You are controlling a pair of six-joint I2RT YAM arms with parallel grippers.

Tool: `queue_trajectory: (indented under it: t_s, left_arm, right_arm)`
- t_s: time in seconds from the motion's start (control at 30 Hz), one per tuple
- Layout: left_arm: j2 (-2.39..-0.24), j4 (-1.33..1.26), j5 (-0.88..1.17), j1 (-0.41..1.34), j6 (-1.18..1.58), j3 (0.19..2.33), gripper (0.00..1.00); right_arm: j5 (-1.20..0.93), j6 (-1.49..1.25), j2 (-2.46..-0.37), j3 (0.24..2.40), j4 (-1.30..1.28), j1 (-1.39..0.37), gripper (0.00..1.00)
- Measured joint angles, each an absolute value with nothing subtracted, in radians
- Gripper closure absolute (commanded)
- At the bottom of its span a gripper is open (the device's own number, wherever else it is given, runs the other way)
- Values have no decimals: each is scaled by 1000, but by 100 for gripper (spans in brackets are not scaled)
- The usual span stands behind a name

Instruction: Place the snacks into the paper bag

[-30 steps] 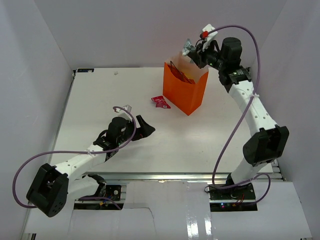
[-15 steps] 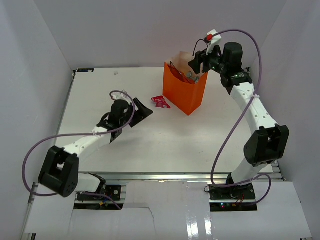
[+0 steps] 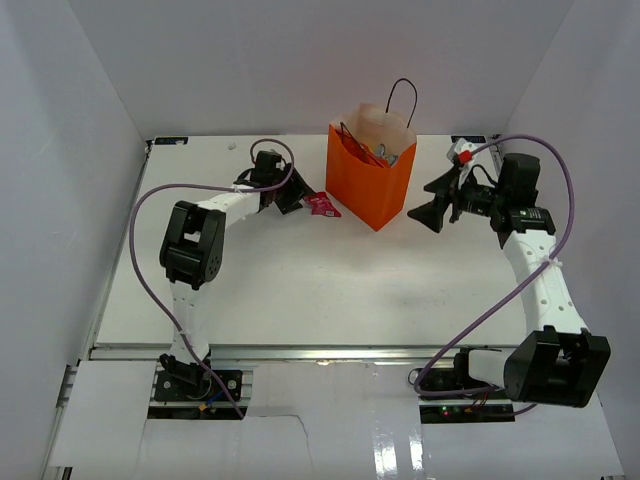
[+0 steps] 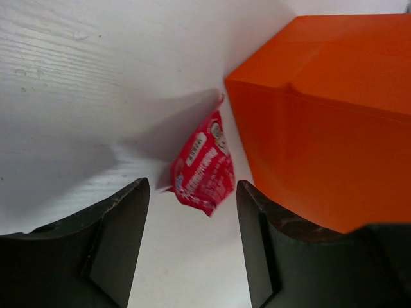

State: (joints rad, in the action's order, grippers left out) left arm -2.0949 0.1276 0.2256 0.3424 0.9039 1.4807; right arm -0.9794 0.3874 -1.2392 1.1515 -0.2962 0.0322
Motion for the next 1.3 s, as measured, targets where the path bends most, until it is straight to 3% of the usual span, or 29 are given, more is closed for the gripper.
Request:
queue_trajectory:
  t_s: [0.13, 0.37, 0.5, 0.63, 0.8, 1.03, 1.3]
  left_arm:
    - [-2181, 192, 226, 344, 886, 1555, 42]
    - [-2233, 225, 252, 347, 882, 1612, 78]
    - [-2234, 204, 274, 349, 880, 1609, 92]
    - [-2198, 125, 310, 350, 857, 1525, 96]
    - [-2003, 8, 379, 351, 778, 1237, 99]
    - [-1629, -167, 552, 369, 656, 865, 99]
    - [-1319, -341, 707, 476, 607, 606, 100]
  right_arm:
    - [-999, 450, -1210, 1081, -366, 66, 11]
    - [-1052, 509, -1212, 1077, -403, 71, 13]
    - [-1116, 647, -1234, 1090, -519, 69, 14]
    - [-1129, 853, -1258, 1111, -682, 35, 16]
    - [-1081, 924, -1271, 1117, -766, -121, 27]
    - [-948, 535, -1282, 1004, -529, -376, 17]
    - [-918, 62, -1441, 993, -250, -439, 8]
